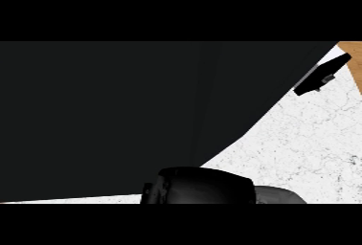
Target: Pick up the bottled water, place it into the cabinet and close the cabinet
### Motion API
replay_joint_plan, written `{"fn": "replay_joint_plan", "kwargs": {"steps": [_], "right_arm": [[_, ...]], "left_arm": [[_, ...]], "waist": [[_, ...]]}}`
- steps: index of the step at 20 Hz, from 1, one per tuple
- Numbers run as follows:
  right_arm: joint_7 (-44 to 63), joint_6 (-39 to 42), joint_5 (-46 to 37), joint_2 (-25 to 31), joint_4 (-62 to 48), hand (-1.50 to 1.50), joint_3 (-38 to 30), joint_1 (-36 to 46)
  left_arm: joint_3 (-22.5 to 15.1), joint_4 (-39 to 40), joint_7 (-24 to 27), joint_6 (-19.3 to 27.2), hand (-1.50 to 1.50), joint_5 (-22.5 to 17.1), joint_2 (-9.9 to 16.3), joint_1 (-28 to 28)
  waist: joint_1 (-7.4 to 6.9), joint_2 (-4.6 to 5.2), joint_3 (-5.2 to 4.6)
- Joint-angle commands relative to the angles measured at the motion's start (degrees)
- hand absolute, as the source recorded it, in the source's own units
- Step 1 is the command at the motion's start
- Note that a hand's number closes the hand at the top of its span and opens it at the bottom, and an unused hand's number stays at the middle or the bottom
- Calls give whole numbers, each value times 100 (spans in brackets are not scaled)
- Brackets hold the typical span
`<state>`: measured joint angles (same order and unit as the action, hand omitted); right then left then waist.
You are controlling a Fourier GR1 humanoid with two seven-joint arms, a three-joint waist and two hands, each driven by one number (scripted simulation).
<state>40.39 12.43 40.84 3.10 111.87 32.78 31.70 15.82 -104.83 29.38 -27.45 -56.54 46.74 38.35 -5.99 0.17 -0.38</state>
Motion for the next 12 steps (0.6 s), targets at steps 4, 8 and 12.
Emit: {"fn": "replay_joint_plan", "kwargs": {"steps": [4, 8, 12], "right_arm": [[-246, -729, 988, -303, -2004, 150, -657, 1595], [-442, -353, 1118, -307, -2732, 150, -909, 1675], [-473, 160, 971, -222, -3342, 150, -1481, 1691]], "left_arm": [[381, 295, 27, -492, -150, -82, -85, 221], [679, 60, -70, -555, -150, -103, -376, 558], [924, 345, -134, -885, -150, -101, -500, 609]], "waist": [[243, 18, 30], [367, 0, 39], [426, -2, 39]]}}
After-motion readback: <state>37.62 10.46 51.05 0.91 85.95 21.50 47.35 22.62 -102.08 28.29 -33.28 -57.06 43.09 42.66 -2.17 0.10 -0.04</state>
